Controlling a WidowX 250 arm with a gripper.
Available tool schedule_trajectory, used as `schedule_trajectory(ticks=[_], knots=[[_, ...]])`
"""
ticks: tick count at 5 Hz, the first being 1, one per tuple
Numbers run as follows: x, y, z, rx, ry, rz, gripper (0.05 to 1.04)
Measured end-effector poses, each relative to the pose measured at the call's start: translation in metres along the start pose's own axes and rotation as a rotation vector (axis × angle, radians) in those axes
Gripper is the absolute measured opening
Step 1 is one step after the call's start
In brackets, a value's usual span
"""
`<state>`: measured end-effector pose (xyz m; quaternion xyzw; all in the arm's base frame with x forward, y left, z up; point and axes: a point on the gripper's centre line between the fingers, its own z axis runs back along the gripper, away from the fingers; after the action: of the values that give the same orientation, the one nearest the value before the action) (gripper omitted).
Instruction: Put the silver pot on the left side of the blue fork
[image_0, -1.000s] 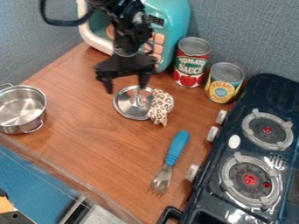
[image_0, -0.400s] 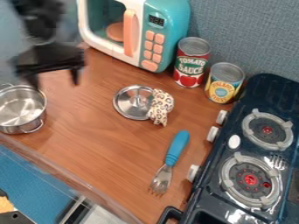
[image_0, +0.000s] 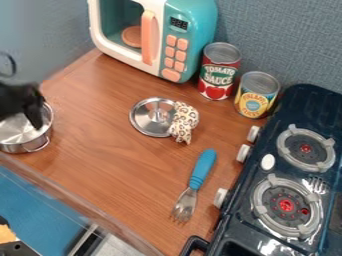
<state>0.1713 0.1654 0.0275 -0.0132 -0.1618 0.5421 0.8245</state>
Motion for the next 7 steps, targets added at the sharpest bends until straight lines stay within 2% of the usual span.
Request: schedule_trajectory(ticks=[1,3,6,7], knots=[[-0.004,0.006,-0.009,0.014,-0.007,0.037,0.999],[0.013,0.007,-0.022,0.046,-0.031,0.097,0.999],[0.031,0.019,-0.042,0.153,-0.051,0.187,0.999],[0.03,0.015,-0.05,0.169,-0.064,0.209,0.945]])
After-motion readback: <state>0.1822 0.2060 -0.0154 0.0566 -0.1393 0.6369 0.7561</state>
